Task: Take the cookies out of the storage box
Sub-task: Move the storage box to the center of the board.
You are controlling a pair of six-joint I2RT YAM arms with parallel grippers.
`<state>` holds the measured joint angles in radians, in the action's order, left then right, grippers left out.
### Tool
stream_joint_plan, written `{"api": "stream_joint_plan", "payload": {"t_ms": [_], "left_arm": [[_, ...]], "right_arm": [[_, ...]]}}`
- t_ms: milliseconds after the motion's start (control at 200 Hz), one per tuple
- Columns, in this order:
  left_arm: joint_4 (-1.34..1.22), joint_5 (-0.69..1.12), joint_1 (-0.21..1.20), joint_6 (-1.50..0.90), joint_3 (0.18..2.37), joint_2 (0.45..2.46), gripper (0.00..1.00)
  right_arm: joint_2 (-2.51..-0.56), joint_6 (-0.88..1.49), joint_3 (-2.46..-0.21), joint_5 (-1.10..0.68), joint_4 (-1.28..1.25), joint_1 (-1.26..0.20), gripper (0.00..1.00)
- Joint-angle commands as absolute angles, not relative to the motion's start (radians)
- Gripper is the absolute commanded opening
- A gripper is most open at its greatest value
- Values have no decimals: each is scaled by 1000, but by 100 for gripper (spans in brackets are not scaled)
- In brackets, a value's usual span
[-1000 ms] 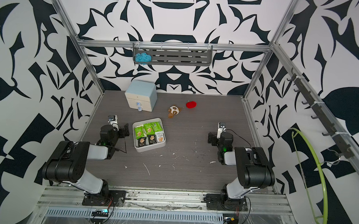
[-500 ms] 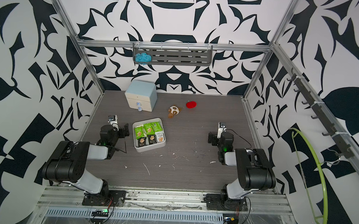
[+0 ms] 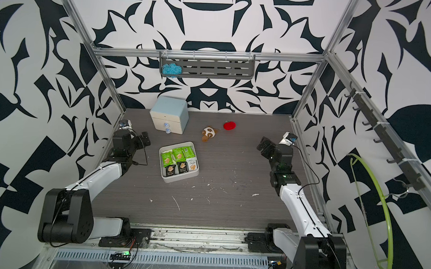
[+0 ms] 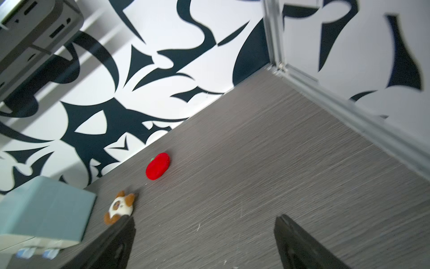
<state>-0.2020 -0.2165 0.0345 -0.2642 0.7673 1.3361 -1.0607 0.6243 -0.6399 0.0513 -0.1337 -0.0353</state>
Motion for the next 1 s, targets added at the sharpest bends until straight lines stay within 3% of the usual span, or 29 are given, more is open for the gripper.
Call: {"api": "stream_joint_plan", "payload": {"t_ms": [0, 295, 465, 710, 995], "left_arm": [[128, -151, 49, -409, 850, 1337, 99], [235, 5, 130, -684, 782, 1282, 99], [223, 87, 147, -872, 643, 1162, 99], [276, 66, 149, -916, 521, 948, 99], [350, 51, 149, -910, 476, 864, 99]], "right_arm": [[-1117, 760, -746, -67, 31, -82, 89], [-1381, 795, -962, 0, 237, -431, 67], [-1623, 721, -1244, 14, 366, -592, 57], [-1933, 636, -1610, 12, 546, -670, 51], [-2167, 566, -1906, 70, 725, -734, 46]]}}
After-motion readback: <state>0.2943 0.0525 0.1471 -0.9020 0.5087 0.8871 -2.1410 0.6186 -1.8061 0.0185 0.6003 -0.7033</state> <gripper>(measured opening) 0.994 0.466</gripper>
